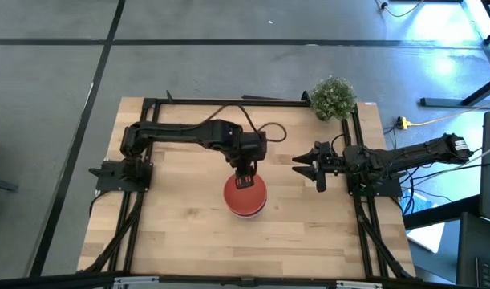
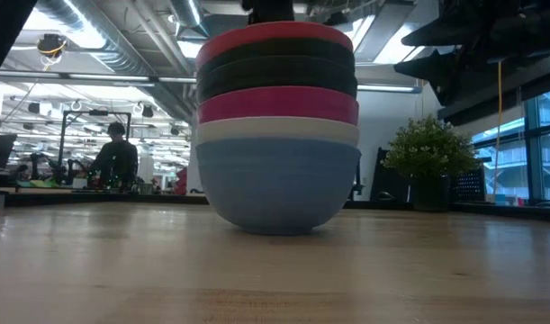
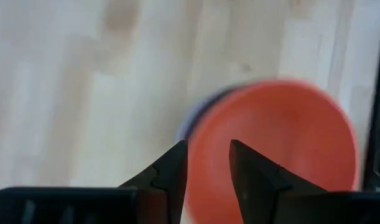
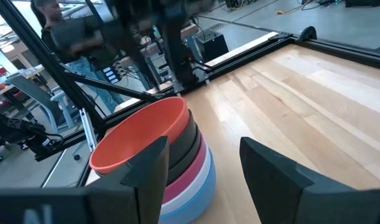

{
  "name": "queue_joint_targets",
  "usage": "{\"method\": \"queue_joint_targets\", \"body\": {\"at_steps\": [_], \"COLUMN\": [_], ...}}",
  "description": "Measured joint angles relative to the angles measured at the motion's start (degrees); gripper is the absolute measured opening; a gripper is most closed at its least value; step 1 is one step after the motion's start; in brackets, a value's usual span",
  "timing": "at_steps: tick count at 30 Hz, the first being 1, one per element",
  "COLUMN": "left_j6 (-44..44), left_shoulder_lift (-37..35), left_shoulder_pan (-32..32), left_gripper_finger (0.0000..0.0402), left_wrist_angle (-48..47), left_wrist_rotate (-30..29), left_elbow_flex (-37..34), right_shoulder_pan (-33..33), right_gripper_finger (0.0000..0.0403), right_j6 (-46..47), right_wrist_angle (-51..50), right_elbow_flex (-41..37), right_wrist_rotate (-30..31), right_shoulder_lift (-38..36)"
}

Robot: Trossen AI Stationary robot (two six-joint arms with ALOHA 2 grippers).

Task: Nest bowls inside each other
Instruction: Return to Home Position

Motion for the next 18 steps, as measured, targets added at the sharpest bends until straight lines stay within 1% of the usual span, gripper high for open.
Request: {"method": "queue_joint_targets", "body": {"at_steps": [2, 9, 13, 18], "left_j6": [1.3, 4.7, 5.5, 4.5], "left_shoulder_lift": [0.0, -1.0, -4.1, -11.3], "left_shoulder_pan": [0.0, -0.2, -0.6, -0.8], "left_gripper_finger": [0.0113, 0.0114, 0.0114, 0.0114], "left_wrist_angle": [-2.6, -11.7, -11.2, -9.5], "left_wrist_rotate": [-3.5, -19.0, -21.3, -25.6], "left_elbow_flex": [3.6, 15.2, 19.0, 19.5], "right_shoulder_pan": [0.0, 0.0, 0.0, 0.0], "right_gripper_finger": [0.02, 0.02, 0.02, 0.02], "right_j6": [0.0, 0.0, 0.0, -0.2], "right_wrist_angle": [0.0, 0.3, 0.6, 0.5], "right_elbow_flex": [0.0, 0.0, 0.0, 0.0], "right_wrist_rotate": [0.0, -1.1, -1.1, -1.1], "right_shoulder_lift": [0.0, 0.0, -0.2, -0.6]}}
